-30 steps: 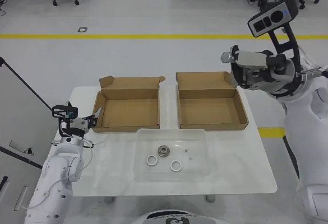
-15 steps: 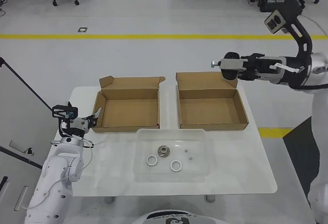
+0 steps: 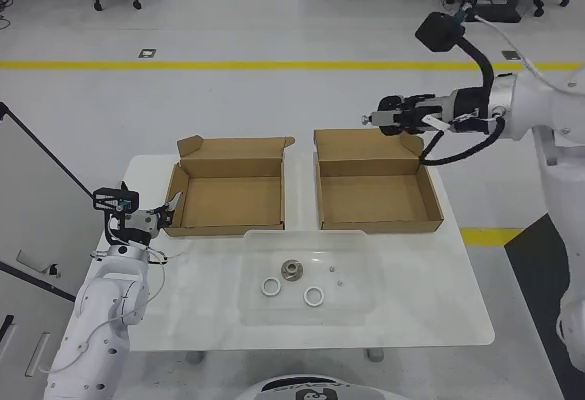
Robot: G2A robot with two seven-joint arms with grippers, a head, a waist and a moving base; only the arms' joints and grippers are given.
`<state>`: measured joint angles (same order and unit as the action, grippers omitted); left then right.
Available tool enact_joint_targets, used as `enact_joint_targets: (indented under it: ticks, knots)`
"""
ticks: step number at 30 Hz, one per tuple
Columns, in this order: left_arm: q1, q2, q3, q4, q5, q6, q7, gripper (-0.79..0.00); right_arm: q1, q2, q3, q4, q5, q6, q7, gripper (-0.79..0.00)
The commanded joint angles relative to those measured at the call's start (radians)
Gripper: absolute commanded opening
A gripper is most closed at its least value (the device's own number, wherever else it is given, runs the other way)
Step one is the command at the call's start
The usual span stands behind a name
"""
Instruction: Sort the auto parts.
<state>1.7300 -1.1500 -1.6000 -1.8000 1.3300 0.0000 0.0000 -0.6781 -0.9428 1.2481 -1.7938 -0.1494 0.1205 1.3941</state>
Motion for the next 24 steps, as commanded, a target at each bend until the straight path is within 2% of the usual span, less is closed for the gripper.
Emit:
enact_joint_targets:
  ticks: [1, 7, 16, 24]
  knots:
    - [0.0, 0.0, 0.0, 0.0, 0.0, 0.0, 0.0, 0.0, 0.021, -0.002, -0.037, 0.01, -0.046, -0.009, 0.003, -0.785]
    - [0.0, 0.0, 0.0, 0.0, 0.0, 0.0, 0.0, 0.0, 0.07, -0.006, -0.145, 0.058, -0.216, -0.045, 0.018, -0.785]
    - [0.0, 0.0, 0.0, 0.0, 0.0, 0.0, 0.0, 0.0, 0.078, -0.014, -0.26, 0.166, -0.376, -0.081, -0.001, -0.785]
    - [0.0, 0.0, 0.0, 0.0, 0.0, 0.0, 0.0, 0.0, 0.079, -0.03, -0.35, 0.324, -0.46, -0.097, -0.005, -0.785]
